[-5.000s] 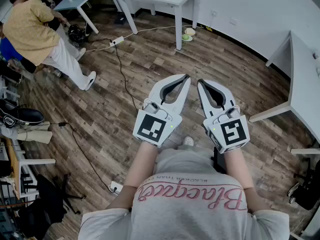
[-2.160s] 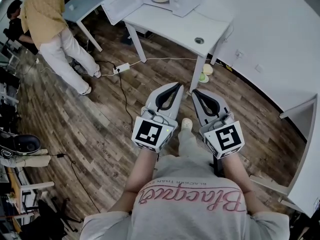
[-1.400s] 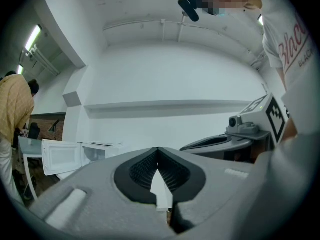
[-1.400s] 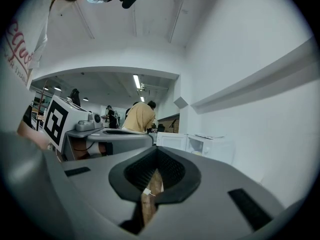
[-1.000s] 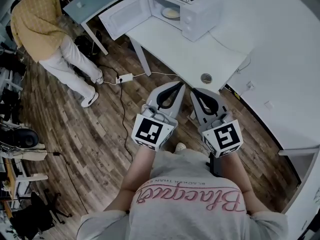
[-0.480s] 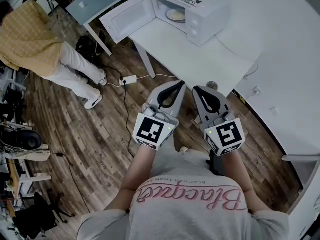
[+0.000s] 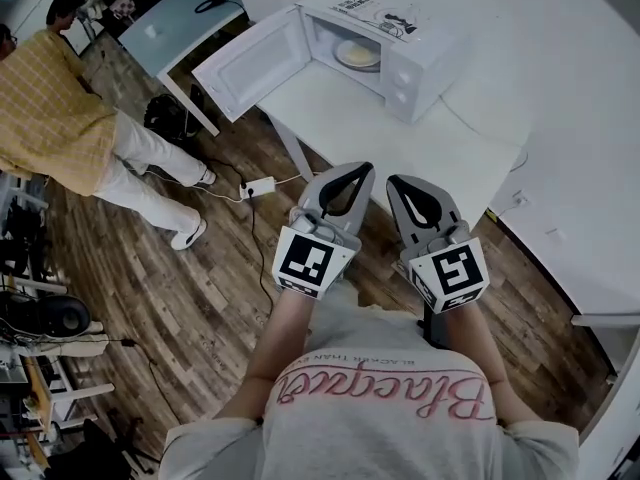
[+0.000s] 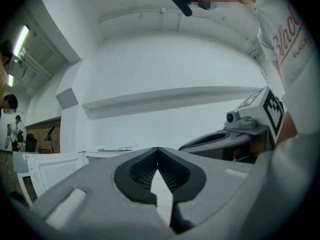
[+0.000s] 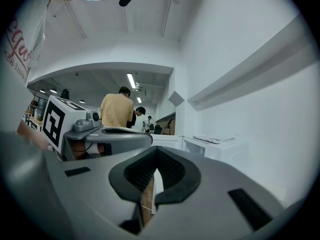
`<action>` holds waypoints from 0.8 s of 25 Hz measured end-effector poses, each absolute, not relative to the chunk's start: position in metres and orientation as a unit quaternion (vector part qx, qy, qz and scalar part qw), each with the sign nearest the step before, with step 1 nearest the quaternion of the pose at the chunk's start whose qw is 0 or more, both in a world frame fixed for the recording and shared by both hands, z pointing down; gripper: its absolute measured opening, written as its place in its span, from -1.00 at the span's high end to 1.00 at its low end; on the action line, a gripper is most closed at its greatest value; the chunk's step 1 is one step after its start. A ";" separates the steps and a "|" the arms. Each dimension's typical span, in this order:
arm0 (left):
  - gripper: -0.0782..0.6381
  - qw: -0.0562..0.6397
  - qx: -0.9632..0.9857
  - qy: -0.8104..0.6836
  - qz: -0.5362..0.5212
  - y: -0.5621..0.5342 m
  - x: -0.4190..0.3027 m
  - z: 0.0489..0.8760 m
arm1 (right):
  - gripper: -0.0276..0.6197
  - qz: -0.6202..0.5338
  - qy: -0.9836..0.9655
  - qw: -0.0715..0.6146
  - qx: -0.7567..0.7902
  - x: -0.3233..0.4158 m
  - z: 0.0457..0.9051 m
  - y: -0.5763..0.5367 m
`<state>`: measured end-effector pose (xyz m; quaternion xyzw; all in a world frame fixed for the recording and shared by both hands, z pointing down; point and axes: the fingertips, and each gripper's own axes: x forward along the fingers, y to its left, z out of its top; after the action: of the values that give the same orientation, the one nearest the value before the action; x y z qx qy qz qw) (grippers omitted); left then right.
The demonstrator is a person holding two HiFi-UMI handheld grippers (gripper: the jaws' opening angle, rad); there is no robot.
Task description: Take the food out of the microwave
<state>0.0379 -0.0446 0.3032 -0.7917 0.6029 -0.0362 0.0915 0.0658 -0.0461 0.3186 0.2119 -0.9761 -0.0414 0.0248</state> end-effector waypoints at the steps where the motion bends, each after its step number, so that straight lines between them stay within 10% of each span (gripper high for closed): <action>1: 0.77 0.093 -0.795 0.598 -0.037 -0.052 0.029 0.302 | 0.89 -0.042 -0.975 0.025 0.217 0.057 0.317 -0.053; 20: 0.77 0.049 -0.834 0.548 -0.040 -0.146 -0.127 0.325 | 0.89 -0.030 -0.951 0.057 0.302 -0.090 0.328 -0.141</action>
<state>-0.1268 -0.1464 0.3247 -0.8343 0.5477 -0.0403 0.0490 -0.0900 -0.1412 0.3279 0.3024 -0.9510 -0.0302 0.0574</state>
